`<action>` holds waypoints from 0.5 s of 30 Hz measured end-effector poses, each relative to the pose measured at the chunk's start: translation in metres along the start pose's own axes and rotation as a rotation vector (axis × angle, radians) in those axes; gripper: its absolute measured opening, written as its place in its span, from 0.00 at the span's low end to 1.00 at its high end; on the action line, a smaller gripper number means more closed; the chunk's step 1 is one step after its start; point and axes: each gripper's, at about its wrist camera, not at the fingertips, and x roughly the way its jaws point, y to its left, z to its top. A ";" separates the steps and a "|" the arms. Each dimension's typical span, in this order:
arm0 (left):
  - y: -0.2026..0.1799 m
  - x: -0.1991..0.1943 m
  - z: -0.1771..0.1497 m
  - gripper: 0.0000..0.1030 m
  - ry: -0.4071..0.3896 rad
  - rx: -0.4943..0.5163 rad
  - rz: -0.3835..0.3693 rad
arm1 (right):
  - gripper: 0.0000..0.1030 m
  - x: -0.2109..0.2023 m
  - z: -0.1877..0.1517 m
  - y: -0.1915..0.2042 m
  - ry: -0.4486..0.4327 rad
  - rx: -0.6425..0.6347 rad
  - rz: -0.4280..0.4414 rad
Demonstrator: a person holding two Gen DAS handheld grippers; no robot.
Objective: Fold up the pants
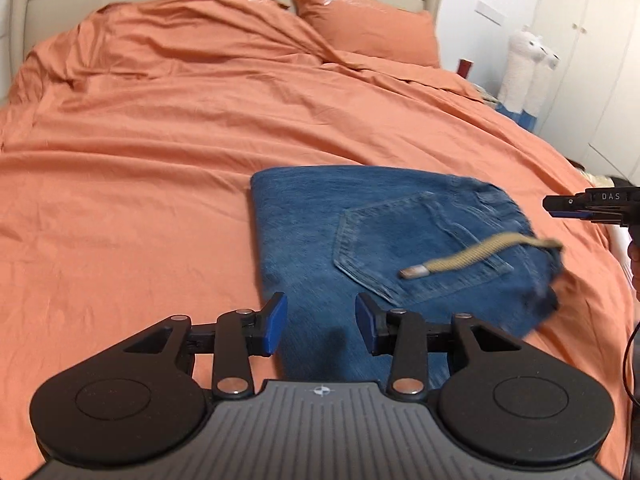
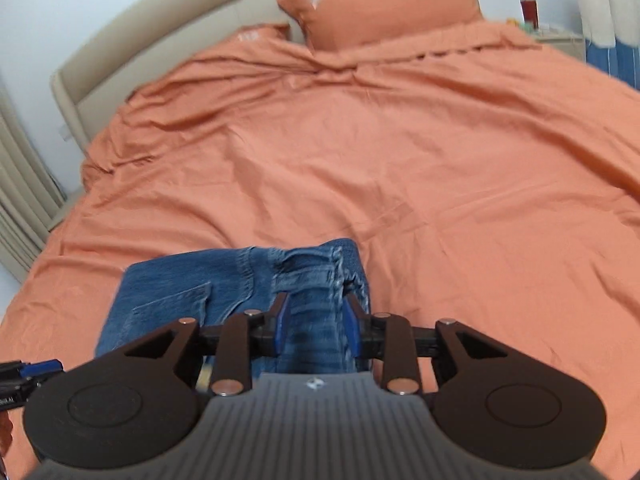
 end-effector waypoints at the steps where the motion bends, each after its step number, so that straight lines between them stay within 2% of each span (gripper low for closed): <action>1: -0.006 -0.006 -0.003 0.45 -0.001 0.020 0.008 | 0.24 -0.010 -0.008 0.001 -0.019 -0.006 -0.001; 5: -0.027 -0.025 -0.022 0.49 0.000 0.109 0.044 | 0.25 -0.036 -0.047 0.004 -0.104 0.024 -0.020; 9: -0.040 -0.026 -0.052 0.50 0.045 0.198 0.098 | 0.25 -0.042 -0.081 0.001 -0.196 0.091 -0.007; 12: -0.042 -0.018 -0.069 0.50 0.075 0.188 0.096 | 0.25 -0.036 -0.098 0.002 -0.200 0.067 -0.010; 14: -0.042 -0.011 -0.075 0.49 0.073 0.189 0.122 | 0.25 -0.032 -0.099 0.004 -0.197 0.037 -0.008; 15: -0.041 -0.008 -0.076 0.44 0.069 0.186 0.146 | 0.25 -0.031 -0.098 0.006 -0.209 0.020 -0.012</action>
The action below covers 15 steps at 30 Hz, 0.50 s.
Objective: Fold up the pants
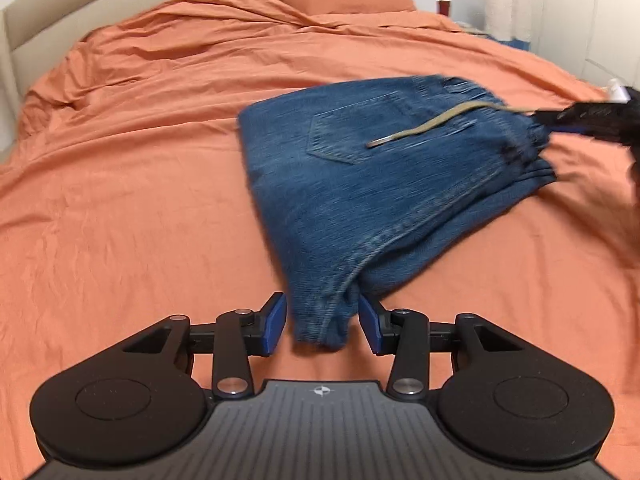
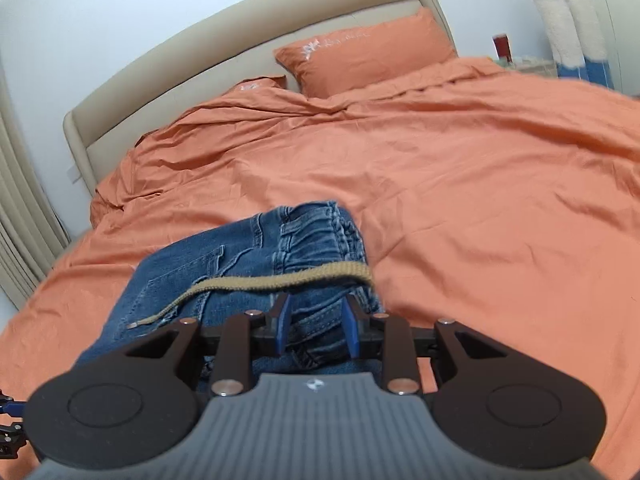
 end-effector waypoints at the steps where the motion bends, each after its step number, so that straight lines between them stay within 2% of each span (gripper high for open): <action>1: 0.002 0.003 0.000 0.43 0.002 -0.008 0.011 | 0.25 0.001 0.000 0.002 -0.009 -0.011 0.004; 4: 0.009 0.006 0.002 0.37 0.017 -0.020 -0.019 | 0.25 0.006 -0.002 0.005 -0.009 -0.028 0.001; 5: 0.008 0.004 0.003 0.32 0.019 -0.008 -0.025 | 0.25 0.008 -0.003 0.004 -0.006 -0.037 -0.002; 8: 0.004 -0.002 0.005 0.30 0.023 0.058 -0.012 | 0.25 0.012 -0.003 0.003 0.003 -0.044 -0.001; 10: -0.001 -0.001 0.006 0.30 0.033 0.098 0.003 | 0.25 0.012 -0.003 0.002 0.005 -0.039 -0.001; 12: -0.007 0.008 0.006 0.35 0.063 0.127 0.016 | 0.25 0.013 -0.003 0.002 0.008 -0.039 -0.002; 15: -0.016 0.027 0.001 0.35 0.090 0.149 0.043 | 0.25 0.015 -0.004 0.003 0.012 -0.048 -0.008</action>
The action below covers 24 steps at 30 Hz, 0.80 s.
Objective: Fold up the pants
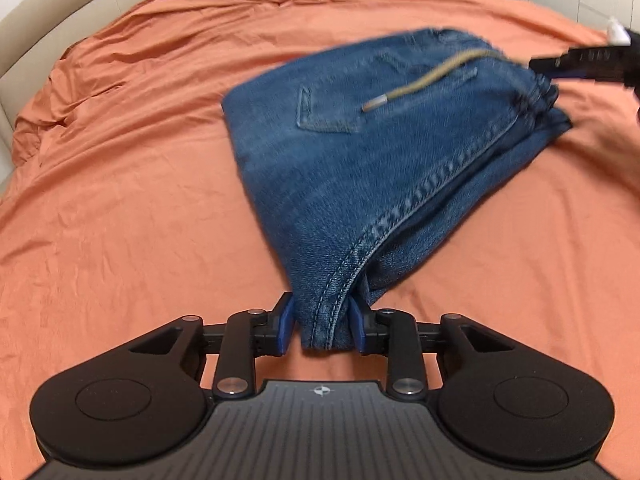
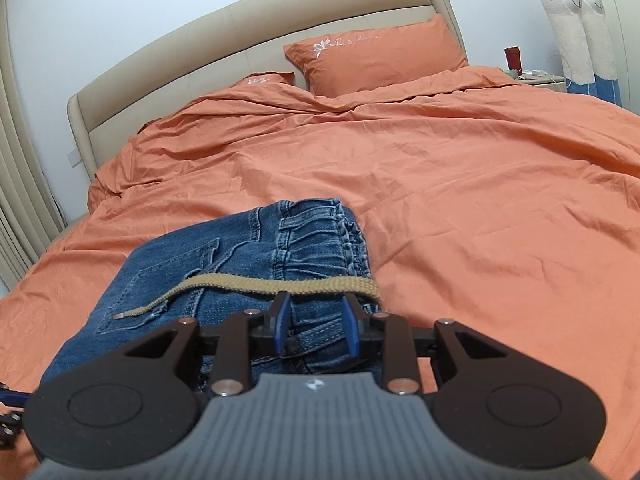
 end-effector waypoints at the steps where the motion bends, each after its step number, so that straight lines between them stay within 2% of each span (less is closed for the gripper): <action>1: -0.002 0.003 0.000 0.32 0.005 0.007 0.006 | 0.25 0.001 0.000 0.000 0.002 -0.003 0.000; 3: -0.004 -0.003 -0.001 0.24 -0.006 0.034 0.014 | 0.25 0.004 -0.002 -0.002 0.010 -0.006 -0.006; 5: -0.005 -0.018 -0.001 0.22 -0.038 0.089 0.045 | 0.25 0.005 -0.003 -0.004 0.019 -0.005 -0.014; 7: 0.001 -0.032 0.001 0.21 -0.052 0.110 0.042 | 0.27 0.007 -0.003 -0.005 0.040 -0.018 -0.044; 10: 0.004 -0.031 -0.001 0.19 -0.026 0.123 0.031 | 0.27 0.010 -0.004 -0.005 0.056 -0.026 -0.051; 16: -0.005 -0.003 -0.023 0.19 -0.009 0.027 0.047 | 0.27 0.014 -0.008 -0.007 0.081 -0.049 -0.054; 21: 0.011 -0.002 -0.037 0.18 -0.047 -0.139 -0.010 | 0.28 0.026 -0.015 -0.013 0.109 -0.041 -0.066; 24: 0.008 -0.005 -0.038 0.17 -0.060 -0.125 -0.001 | 0.28 0.028 -0.018 -0.013 0.113 -0.055 -0.076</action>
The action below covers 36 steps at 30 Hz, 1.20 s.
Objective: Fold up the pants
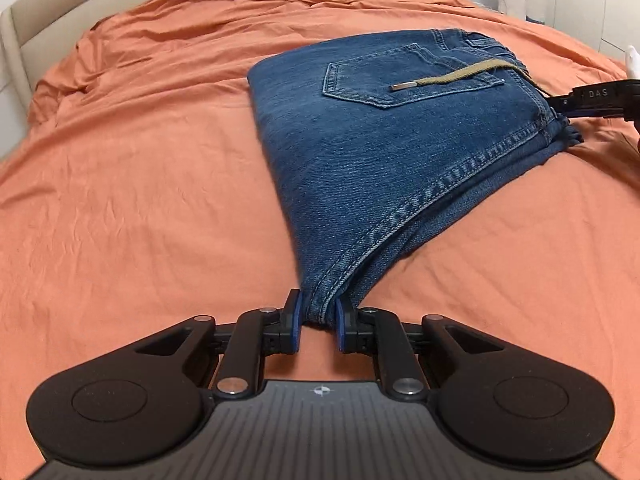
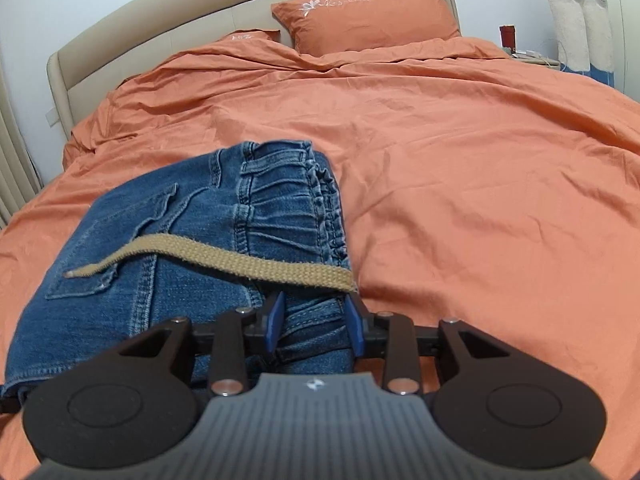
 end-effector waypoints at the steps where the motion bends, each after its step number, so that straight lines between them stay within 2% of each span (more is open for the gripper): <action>1: 0.000 -0.002 -0.001 0.17 -0.002 -0.006 -0.004 | 0.29 0.000 -0.001 0.001 0.001 -0.012 -0.005; 6: 0.010 -0.007 -0.004 0.17 0.007 -0.080 -0.042 | 0.29 0.002 0.005 0.003 0.036 -0.033 -0.020; 9: 0.012 -0.011 -0.005 0.14 0.019 -0.087 -0.042 | 0.30 0.005 0.014 0.008 0.084 -0.048 -0.041; 13: 0.014 -0.025 -0.010 0.15 0.021 -0.093 -0.044 | 0.32 0.003 0.024 0.020 0.137 -0.109 -0.085; 16: 0.020 -0.041 -0.011 0.16 0.003 -0.110 -0.060 | 0.34 -0.007 0.031 0.027 0.148 -0.148 -0.110; 19: 0.026 -0.057 -0.004 0.20 -0.036 -0.120 -0.062 | 0.41 -0.024 0.034 0.029 0.133 -0.164 -0.127; 24: 0.047 -0.074 0.026 0.23 -0.110 -0.116 -0.049 | 0.41 -0.053 0.043 0.034 0.091 -0.198 -0.115; 29: 0.073 -0.060 0.066 0.23 -0.139 -0.166 -0.082 | 0.38 -0.065 0.064 0.042 0.051 -0.202 -0.088; 31: 0.083 -0.046 0.080 0.23 -0.138 -0.205 -0.096 | 0.31 -0.062 0.072 0.046 0.042 -0.210 -0.082; 36: 0.102 -0.008 0.111 0.24 -0.128 -0.337 -0.148 | 0.21 -0.034 0.089 0.050 0.051 -0.235 -0.079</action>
